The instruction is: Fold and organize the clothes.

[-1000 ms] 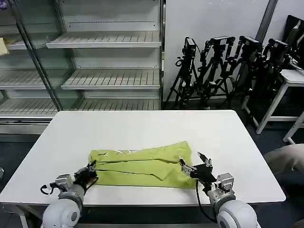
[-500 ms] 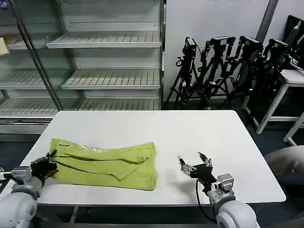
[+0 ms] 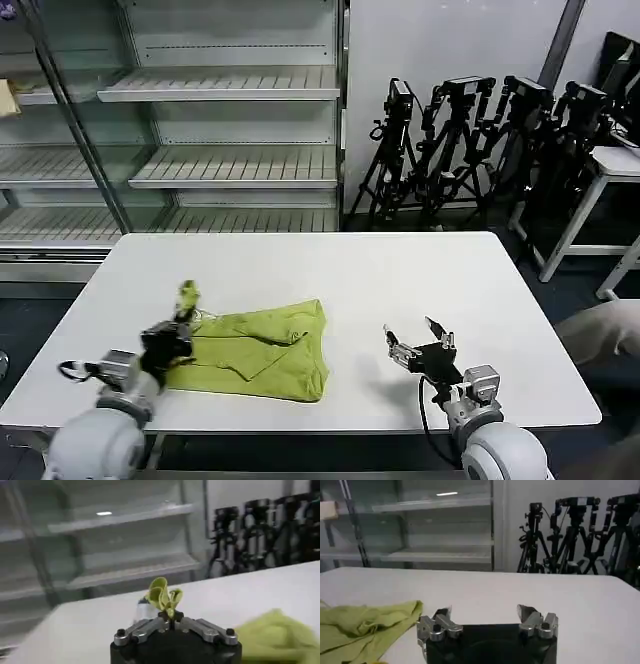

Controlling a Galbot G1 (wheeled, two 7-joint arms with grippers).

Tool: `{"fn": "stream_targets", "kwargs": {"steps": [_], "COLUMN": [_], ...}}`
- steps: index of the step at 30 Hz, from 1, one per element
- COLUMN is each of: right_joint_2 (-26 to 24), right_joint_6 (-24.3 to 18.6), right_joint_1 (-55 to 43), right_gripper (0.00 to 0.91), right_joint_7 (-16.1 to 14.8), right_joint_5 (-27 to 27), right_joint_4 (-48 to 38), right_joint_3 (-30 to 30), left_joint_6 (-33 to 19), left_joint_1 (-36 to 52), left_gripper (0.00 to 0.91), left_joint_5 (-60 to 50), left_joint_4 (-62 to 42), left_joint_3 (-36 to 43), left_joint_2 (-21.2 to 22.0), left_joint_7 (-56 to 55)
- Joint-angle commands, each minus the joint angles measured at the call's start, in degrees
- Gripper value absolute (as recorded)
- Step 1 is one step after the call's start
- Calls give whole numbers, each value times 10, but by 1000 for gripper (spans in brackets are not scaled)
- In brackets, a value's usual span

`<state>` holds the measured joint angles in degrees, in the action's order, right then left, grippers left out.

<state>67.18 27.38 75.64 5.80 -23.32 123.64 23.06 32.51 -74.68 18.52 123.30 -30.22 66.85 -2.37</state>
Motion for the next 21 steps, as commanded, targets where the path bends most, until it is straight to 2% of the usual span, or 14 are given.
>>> {"fn": "stream_targets", "kwargs": {"steps": [1,9,21], "right_joint_2": [-1,3,0], "right_joint_6": [-1,-7,-13], "right_joint_1": [3,1,8], "right_gripper": [907,907,907], "right_joint_7": [0,-2,-3], "right_joint_5": [5,18,22], "right_joint_4": [0,-6,-1], "right_joint_3": [10,8,12], "left_joint_6": [5,6,6], "left_joint_1": [44,45,70], "left_gripper": [10,10,20], "left_joint_5": [15,35,47], "left_joint_4": [-12,-17,-60], "left_joint_3": [155,179,186], "left_joint_2": [69,88,93], "left_joint_7": [-14,-20,-39]}}
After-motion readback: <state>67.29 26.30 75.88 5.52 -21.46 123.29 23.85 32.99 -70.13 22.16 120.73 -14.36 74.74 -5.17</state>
